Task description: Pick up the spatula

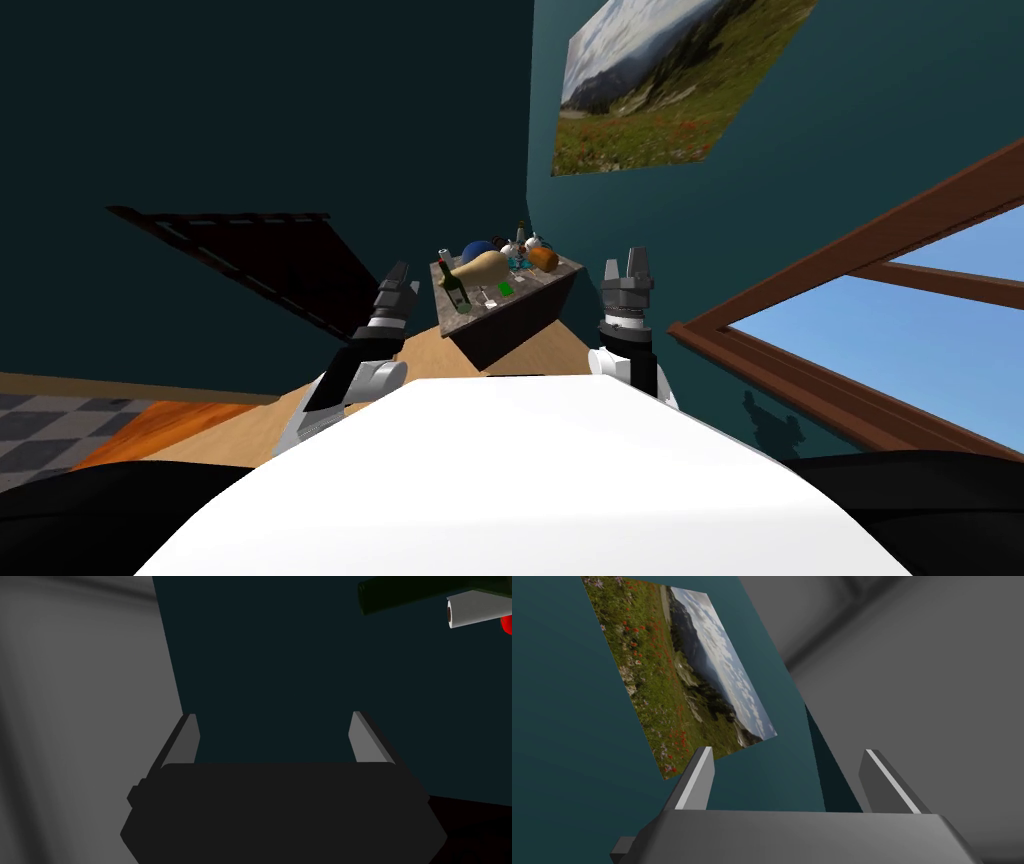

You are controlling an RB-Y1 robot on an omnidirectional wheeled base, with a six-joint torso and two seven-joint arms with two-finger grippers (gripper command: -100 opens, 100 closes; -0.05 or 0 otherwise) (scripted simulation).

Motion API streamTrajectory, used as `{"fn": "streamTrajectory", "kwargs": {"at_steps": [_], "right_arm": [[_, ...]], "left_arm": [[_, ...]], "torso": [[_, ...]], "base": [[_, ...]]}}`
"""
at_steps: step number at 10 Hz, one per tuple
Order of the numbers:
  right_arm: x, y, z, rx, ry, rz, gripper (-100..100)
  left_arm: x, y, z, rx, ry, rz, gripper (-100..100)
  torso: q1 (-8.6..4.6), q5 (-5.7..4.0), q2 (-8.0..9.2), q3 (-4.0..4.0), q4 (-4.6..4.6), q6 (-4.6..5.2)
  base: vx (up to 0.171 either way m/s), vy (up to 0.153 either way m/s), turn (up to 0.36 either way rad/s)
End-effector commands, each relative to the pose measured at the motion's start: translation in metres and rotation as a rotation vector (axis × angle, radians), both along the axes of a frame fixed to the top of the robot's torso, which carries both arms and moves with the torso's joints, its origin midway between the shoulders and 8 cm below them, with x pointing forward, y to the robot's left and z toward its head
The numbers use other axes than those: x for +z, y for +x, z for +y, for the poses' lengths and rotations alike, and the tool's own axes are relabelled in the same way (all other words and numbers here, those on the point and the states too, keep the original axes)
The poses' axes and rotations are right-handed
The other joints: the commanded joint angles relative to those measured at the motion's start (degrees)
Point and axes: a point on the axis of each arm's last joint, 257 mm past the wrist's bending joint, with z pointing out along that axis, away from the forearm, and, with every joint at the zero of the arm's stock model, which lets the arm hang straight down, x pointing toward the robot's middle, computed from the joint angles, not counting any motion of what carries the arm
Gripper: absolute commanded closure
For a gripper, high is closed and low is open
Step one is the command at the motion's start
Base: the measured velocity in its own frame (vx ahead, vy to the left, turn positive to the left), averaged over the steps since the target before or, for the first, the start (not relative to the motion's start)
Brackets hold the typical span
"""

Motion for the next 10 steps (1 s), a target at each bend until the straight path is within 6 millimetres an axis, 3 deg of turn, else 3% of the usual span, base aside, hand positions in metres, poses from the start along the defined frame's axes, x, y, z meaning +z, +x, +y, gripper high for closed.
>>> {"fn": "streamTrajectory", "kwargs": {"at_steps": [1, 7, 10], "right_arm": [[0.000, 0.000, 0.000, 0.000, 0.000, 0.000, 0], [0.000, 0.000, 0.000, 0.000, 0.000, 0.000, 0], [0.000, 0.000, 0.000, 0.000, 0.000, 0.000, 0]], "left_arm": [[-0.009, 0.002, 0.003, 0.007, 0.002, 0.043, -100], [-0.063, 0.008, 0.026, 0.035, 0.021, 0.256, -100], [-0.101, 0.005, 0.042, 0.051, 0.040, 0.398, -100]], "torso": [[0.00, 0.00, 0.00, 0.00, 0.00, 0.00], [-0.09, -0.02, -0.11, -0.06, -0.02, 0.00], [-0.09, -0.02, -0.15, -0.09, -0.03, -0.04]], "base": [[-0.019, -0.005, -0.086], [-0.003, -0.021, -0.134], [0.018, -0.033, -0.146]]}}
